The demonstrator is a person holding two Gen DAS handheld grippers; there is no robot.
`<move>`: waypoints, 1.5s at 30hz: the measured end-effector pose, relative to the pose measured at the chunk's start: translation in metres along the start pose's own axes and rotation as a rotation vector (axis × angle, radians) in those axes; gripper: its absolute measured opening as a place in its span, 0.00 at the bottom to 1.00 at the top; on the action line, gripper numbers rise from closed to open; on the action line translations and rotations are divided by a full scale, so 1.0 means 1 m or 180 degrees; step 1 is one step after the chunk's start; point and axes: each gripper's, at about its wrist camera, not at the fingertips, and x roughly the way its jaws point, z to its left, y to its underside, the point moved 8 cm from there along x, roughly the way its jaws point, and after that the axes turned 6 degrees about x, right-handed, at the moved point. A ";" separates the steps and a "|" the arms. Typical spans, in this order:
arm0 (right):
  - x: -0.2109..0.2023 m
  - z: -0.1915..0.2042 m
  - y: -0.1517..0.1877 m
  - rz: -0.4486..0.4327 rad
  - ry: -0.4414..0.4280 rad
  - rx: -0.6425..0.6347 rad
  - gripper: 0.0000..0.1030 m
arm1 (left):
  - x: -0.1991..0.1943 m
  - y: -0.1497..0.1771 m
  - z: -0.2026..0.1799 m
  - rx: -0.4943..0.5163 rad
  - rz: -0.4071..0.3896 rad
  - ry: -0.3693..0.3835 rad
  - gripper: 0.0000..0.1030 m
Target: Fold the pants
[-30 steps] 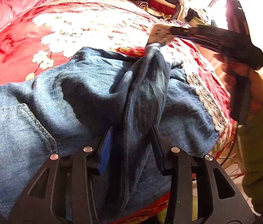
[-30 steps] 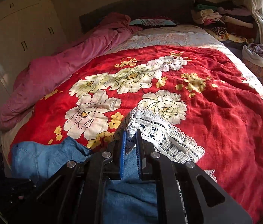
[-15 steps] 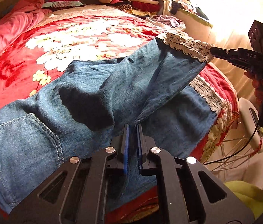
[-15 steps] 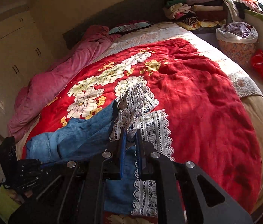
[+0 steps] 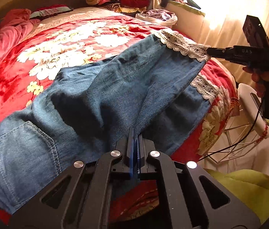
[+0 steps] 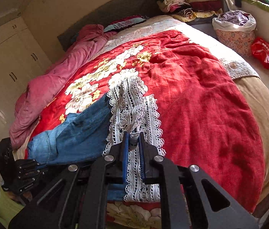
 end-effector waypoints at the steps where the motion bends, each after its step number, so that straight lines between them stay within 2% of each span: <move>1: -0.001 -0.002 0.005 0.0044 -0.0010 0.0018 0.09 | -0.004 0.001 -0.001 0.0009 -0.0012 0.0016 0.00; 10: 0.009 -0.028 0.058 0.0395 0.0088 0.0227 0.09 | 0.012 0.034 -0.015 0.0105 0.0230 0.0008 0.00; 15: 0.004 -0.034 0.068 0.0439 0.0177 0.0163 0.09 | 0.011 0.031 -0.017 0.0142 0.0209 -0.0042 0.02; 20: 0.018 -0.041 0.078 0.0483 0.0364 0.0053 0.10 | 0.029 0.041 -0.014 0.0053 0.0348 -0.0009 0.03; 25: 0.012 -0.035 0.077 0.0522 0.0575 -0.0151 0.18 | 0.028 0.042 -0.014 -0.0002 0.0329 0.0043 0.04; 26: 0.006 -0.034 0.073 0.0465 0.0614 -0.0154 0.19 | 0.025 0.042 -0.014 -0.0020 0.0309 0.0057 0.08; 27: -0.002 -0.031 0.068 0.0367 0.0668 -0.0176 0.20 | 0.022 0.042 -0.015 -0.0029 0.0285 0.0079 0.20; 28: -0.009 -0.027 0.061 0.0252 0.0732 -0.0246 0.20 | 0.018 0.042 -0.015 -0.0043 0.0252 0.0085 0.27; 29: -0.015 -0.020 0.054 0.0130 0.0768 -0.0345 0.24 | 0.012 0.042 -0.014 -0.0064 0.0206 0.0078 0.38; 30: -0.018 -0.011 0.049 0.0038 0.0756 -0.0433 0.30 | 0.005 0.041 -0.012 -0.0090 0.0154 0.0063 0.39; 32: -0.013 0.010 0.044 -0.0003 0.0585 -0.0585 0.36 | -0.012 0.041 -0.001 -0.0197 0.0030 0.0013 0.40; 34: 0.005 0.035 0.048 0.0103 0.0387 -0.0779 0.36 | -0.035 0.043 0.024 -0.0428 -0.0133 -0.0110 0.43; 37: 0.038 0.061 0.064 0.0296 0.0288 -0.1088 0.39 | -0.064 0.056 0.073 -0.0887 -0.0262 -0.0409 0.50; 40: 0.070 0.070 0.083 0.0552 0.0295 -0.1272 0.46 | -0.091 0.083 0.134 -0.1440 -0.0265 -0.0937 0.61; 41: 0.079 0.068 0.089 0.0633 0.0344 -0.1293 0.47 | -0.099 0.092 0.152 -0.1556 -0.0237 -0.1184 0.67; 42: 0.085 0.066 0.093 0.0667 0.0391 -0.1300 0.49 | -0.104 0.098 0.164 -0.1626 -0.0208 -0.1325 0.70; 43: 0.088 0.065 0.095 0.0679 0.0387 -0.1311 0.51 | -0.108 0.102 0.175 -0.1701 -0.0200 -0.1391 0.71; 45: 0.088 0.064 0.097 0.0655 0.0343 -0.1272 0.54 | -0.108 0.108 0.191 -0.1864 -0.0214 -0.1374 0.73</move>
